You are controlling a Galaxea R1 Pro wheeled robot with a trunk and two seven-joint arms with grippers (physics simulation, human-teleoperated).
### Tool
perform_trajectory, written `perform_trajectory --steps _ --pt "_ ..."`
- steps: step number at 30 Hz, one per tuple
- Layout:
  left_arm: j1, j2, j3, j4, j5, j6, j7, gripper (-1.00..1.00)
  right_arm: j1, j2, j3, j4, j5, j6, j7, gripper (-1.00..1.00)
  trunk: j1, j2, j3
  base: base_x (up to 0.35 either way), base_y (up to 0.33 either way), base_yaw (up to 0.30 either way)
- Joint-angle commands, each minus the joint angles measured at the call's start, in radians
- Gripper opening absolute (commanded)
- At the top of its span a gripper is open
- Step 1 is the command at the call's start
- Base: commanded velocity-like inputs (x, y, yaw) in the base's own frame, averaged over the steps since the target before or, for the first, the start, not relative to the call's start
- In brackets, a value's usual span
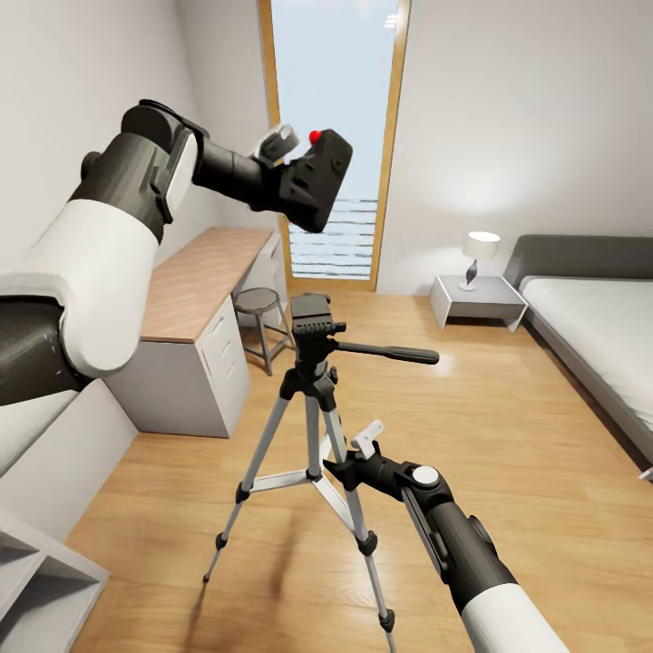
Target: Attach the digital camera to the camera tripod in the bedroom.
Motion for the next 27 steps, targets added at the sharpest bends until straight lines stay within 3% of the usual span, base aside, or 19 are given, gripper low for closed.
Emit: perform_trajectory --steps 1,2,3,8,9,11,19,22,25,26,27 --pt "-0.001 0.002 -0.002 0.000 -0.017 -0.007 -0.058 -1.00 -0.001 0.000 -0.001 0.026 0.036 0.060 -0.050 -1.00 0.001 -0.002 -0.002 0.000 0.000 0.000" --pt "-0.001 0.003 -0.006 0.000 -0.018 -0.018 -0.104 -1.00 -0.001 0.000 -0.001 0.027 0.036 0.060 -0.050 -1.00 0.001 -0.002 -0.002 0.000 0.000 0.000" --pt "-0.001 0.005 -0.011 0.001 -0.020 -0.049 -0.188 -1.00 -0.001 0.000 -0.001 0.028 0.036 0.060 -0.050 -1.00 0.001 -0.002 -0.002 0.000 0.000 0.000" --pt "-0.001 0.000 -0.022 0.007 -0.025 -0.169 -0.345 -1.00 -0.001 0.001 0.000 0.030 0.036 0.060 -0.050 -1.00 0.001 -0.002 -0.002 0.000 0.000 0.000" --pt "-0.001 -0.011 -0.024 0.010 -0.022 -0.213 -0.375 -1.00 -0.001 0.001 0.000 0.030 0.036 0.060 -0.050 -1.00 0.001 -0.002 -0.002 0.000 0.000 0.000" --pt "0.000 -0.036 -0.025 0.016 -0.018 -0.251 -0.394 -1.00 -0.001 0.001 0.000 0.030 0.036 0.060 -0.050 -1.00 0.001 -0.002 -0.002 0.000 0.000 0.000" --pt "0.011 -0.046 -0.016 0.016 0.044 -0.254 -0.399 -1.00 -0.001 0.001 0.001 0.031 0.037 0.060 -0.049 -1.00 0.001 -0.002 -0.002 0.000 0.000 0.000" --pt "0.013 -0.030 -0.051 -0.012 0.045 -0.247 -0.402 -1.00 -0.001 0.001 0.000 0.031 0.036 0.060 -0.048 -1.00 0.001 -0.002 -0.002 0.000 0.000 0.000" --pt "0.013 0.016 -0.151 -0.097 0.039 -0.227 -0.409 -1.00 -0.001 0.001 0.000 0.031 0.036 0.059 -0.048 -1.00 0.001 -0.002 -0.002 0.000 0.000 0.000" --pt "0.012 0.049 -0.216 -0.160 0.037 -0.202 -0.412 -1.00 -0.001 0.001 0.000 0.031 0.036 0.059 -0.048 -1.00 0.001 -0.002 -0.002 0.000 0.000 0.000" --pt "0.012 0.067 -0.249 -0.197 0.037 -0.185 -0.415 -1.00 -0.001 0.001 0.000 0.031 0.036 0.059 -0.048 -1.00 0.001 -0.002 -0.002 0.000 0.000 0.000"
